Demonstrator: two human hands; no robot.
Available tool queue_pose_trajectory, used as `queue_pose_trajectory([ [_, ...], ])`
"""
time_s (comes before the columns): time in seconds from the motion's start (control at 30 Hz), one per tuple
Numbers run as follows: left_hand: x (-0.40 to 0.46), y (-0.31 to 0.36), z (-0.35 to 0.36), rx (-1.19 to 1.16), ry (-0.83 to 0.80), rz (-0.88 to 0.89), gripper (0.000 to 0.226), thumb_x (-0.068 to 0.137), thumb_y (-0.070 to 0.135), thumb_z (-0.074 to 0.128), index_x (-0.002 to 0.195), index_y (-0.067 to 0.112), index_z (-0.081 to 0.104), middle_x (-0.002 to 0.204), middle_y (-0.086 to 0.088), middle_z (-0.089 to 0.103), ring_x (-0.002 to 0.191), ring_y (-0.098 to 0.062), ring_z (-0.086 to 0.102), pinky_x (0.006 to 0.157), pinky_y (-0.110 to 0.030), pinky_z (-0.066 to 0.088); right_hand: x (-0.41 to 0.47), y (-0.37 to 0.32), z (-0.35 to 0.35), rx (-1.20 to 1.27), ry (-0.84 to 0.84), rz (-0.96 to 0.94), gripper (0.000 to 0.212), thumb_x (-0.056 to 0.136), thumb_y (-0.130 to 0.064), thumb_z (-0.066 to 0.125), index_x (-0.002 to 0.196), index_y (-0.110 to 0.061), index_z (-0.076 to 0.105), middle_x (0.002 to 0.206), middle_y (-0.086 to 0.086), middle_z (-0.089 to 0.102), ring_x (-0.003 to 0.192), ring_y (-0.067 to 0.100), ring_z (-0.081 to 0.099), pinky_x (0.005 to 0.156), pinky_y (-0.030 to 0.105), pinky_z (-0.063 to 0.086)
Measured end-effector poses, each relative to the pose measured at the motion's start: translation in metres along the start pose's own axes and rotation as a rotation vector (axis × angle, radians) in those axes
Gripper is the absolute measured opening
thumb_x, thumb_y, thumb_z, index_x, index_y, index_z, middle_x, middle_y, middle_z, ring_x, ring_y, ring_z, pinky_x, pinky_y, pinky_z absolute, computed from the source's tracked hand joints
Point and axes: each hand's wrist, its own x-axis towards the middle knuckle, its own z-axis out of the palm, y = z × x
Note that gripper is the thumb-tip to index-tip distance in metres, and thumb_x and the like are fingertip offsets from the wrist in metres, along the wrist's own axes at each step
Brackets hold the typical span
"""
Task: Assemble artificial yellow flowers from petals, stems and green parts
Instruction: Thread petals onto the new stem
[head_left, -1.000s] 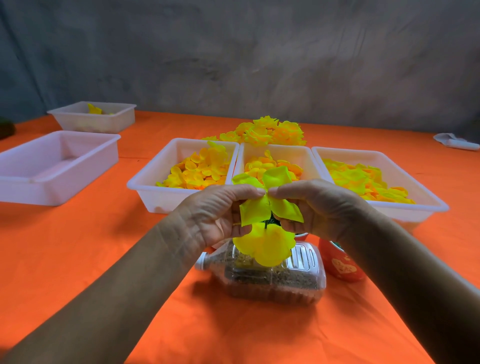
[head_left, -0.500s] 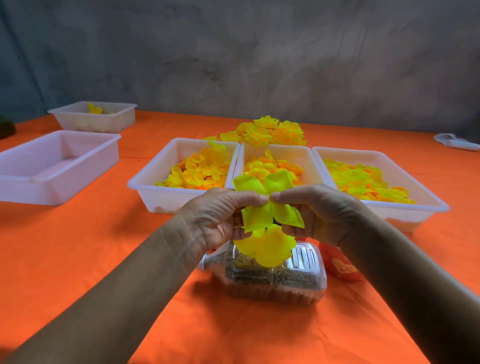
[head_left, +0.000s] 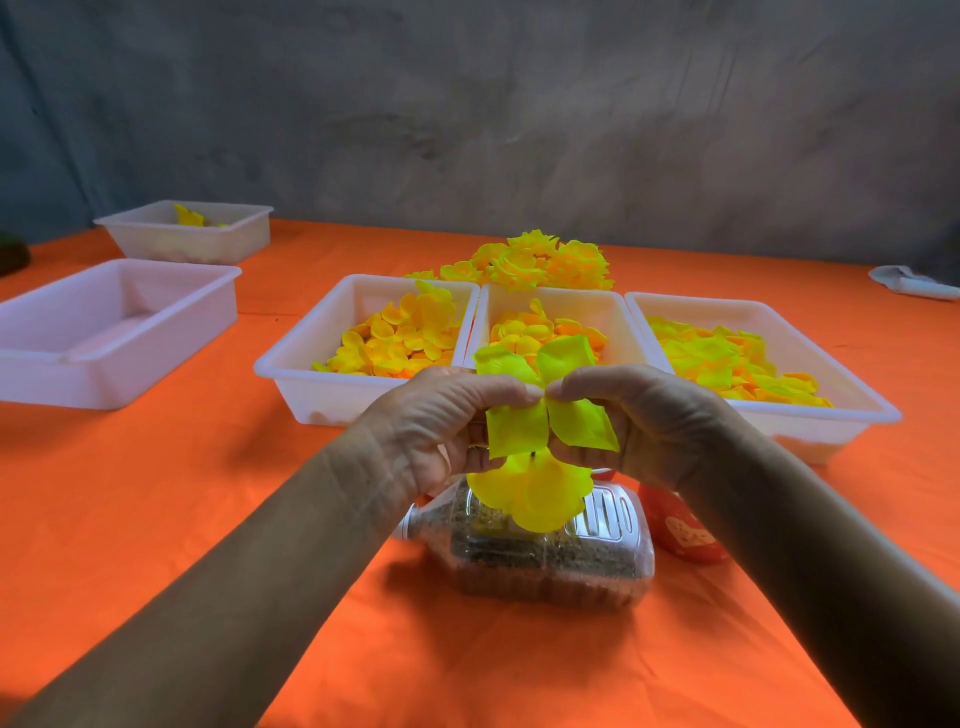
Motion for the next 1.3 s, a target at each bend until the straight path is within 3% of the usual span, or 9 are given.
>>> queue_pose_trajectory([
  [0.3,0.0005,-0.001,0.0015,-0.031,-0.008,-0.053,0.009,0.079,0.013,0.066,0.083,0.02,0.062,0.073,0.003,0.068,0.065,-0.012,0.064,0.052,-0.022,0.042,0.0036,0.0021,-0.0002,-0.032,0.041,0.044,0.009,0.077,-0.007,0.066,0.082,-0.011,0.06,0.059,0.004,0.066,0.049,0.015,0.064,0.048,0.024,0.053],
  [0.6,0.0006,-0.0004,0.0044,-0.116,-0.048,-0.108,0.008,0.082,0.012,0.061,0.081,0.019,0.061,0.067,0.005,0.067,0.054,-0.008,0.064,0.053,-0.022,0.041,0.0056,0.0018,-0.0003,-0.019,0.015,0.065,0.004,0.082,-0.008,0.061,0.081,-0.011,0.058,0.055,-0.001,0.066,0.047,0.012,0.064,0.047,0.023,0.054],
  [0.8,0.0022,-0.0033,0.0023,-0.052,-0.02,-0.05,0.009,0.08,0.013,0.065,0.084,0.019,0.061,0.071,0.003,0.068,0.059,-0.009,0.064,0.055,-0.025,0.041,0.0023,0.0013,-0.0013,-0.009,-0.055,0.048,0.027,0.053,-0.011,0.065,0.081,-0.011,0.06,0.061,0.001,0.069,0.051,0.013,0.066,0.05,0.025,0.056],
  [1.3,0.007,-0.0051,-0.0007,0.012,-0.049,0.057,0.008,0.081,0.01,0.064,0.084,0.017,0.06,0.059,0.004,0.068,0.049,-0.009,0.064,0.056,-0.025,0.044,0.0033,0.0028,-0.0007,0.013,-0.086,0.055,0.026,0.055,-0.007,0.061,0.081,-0.008,0.059,0.059,0.004,0.069,0.049,0.015,0.066,0.048,0.026,0.055],
])
